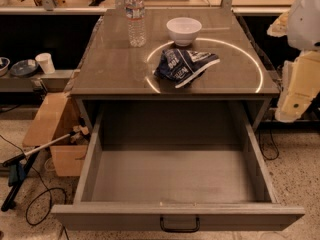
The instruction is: Place blue chip bag into top drawer
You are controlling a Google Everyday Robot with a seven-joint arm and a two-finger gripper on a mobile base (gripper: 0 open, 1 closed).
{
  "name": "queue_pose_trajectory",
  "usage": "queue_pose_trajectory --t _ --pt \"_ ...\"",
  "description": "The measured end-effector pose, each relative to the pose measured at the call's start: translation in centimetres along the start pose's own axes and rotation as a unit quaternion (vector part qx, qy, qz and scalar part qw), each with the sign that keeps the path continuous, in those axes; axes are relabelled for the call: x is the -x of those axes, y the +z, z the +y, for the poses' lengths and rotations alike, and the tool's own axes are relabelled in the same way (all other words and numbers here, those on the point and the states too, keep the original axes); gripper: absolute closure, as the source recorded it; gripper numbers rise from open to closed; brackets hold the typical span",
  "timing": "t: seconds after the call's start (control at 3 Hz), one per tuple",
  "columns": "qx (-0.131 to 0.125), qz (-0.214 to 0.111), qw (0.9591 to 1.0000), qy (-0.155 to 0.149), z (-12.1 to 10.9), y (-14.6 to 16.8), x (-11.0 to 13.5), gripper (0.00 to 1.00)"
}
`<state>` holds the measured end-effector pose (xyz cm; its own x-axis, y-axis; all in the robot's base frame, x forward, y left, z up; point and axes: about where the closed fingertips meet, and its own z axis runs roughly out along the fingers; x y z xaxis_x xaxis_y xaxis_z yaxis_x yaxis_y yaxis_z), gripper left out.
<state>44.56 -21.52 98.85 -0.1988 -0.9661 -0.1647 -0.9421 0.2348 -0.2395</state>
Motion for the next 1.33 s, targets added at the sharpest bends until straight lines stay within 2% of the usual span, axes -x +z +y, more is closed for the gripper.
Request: queue_pose_trajectory --t 0.33,1.0,1.33 --pt "0.0 0.0 1.0 0.0 0.0 0.0 0.0 0.0" --pt "-0.029 -0.016 0.9993 -0.014 -3.3 0.4 1.6 0.0" --pt "-0.017 -0.05 0.9983 -0.025 -4.5 1.1 2.6 0.0"
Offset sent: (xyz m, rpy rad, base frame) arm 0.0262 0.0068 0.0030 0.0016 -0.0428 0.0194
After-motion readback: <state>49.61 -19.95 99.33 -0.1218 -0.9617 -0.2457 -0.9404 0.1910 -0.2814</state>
